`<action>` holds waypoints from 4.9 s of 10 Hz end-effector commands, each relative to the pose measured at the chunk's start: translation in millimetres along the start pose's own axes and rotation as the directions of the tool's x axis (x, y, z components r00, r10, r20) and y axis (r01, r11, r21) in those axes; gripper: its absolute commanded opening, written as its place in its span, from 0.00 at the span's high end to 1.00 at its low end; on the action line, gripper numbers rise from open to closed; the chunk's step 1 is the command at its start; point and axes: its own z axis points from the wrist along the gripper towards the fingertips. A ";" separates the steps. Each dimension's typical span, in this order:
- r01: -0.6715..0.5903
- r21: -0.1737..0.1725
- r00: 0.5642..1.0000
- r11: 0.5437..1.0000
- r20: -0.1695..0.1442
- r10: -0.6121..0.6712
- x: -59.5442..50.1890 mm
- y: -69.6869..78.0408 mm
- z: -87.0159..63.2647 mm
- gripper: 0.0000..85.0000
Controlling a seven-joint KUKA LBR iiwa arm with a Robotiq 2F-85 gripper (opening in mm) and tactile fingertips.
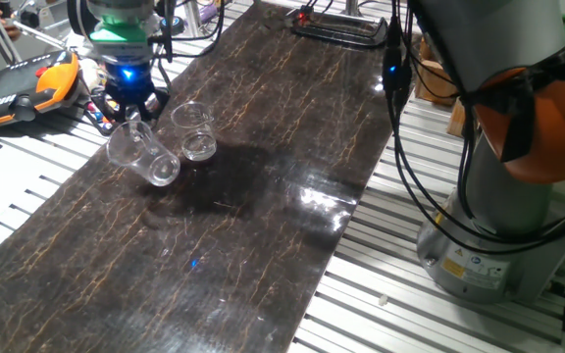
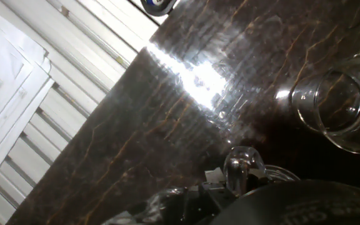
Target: Pour the water from one cup into another empty cup
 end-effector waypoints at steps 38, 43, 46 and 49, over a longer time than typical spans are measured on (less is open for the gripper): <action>-0.022 -0.088 0.998 0.996 0.059 0.027 3.5 -15.3 39.8 0.47; 0.064 -0.006 0.993 0.998 0.097 -0.063 -2.4 -12.5 32.2 0.47; 0.125 0.038 0.984 0.991 0.124 -0.129 -10.6 -10.3 28.0 0.48; 0.163 0.091 0.976 0.982 0.134 -0.174 -18.2 -7.5 12.3 0.54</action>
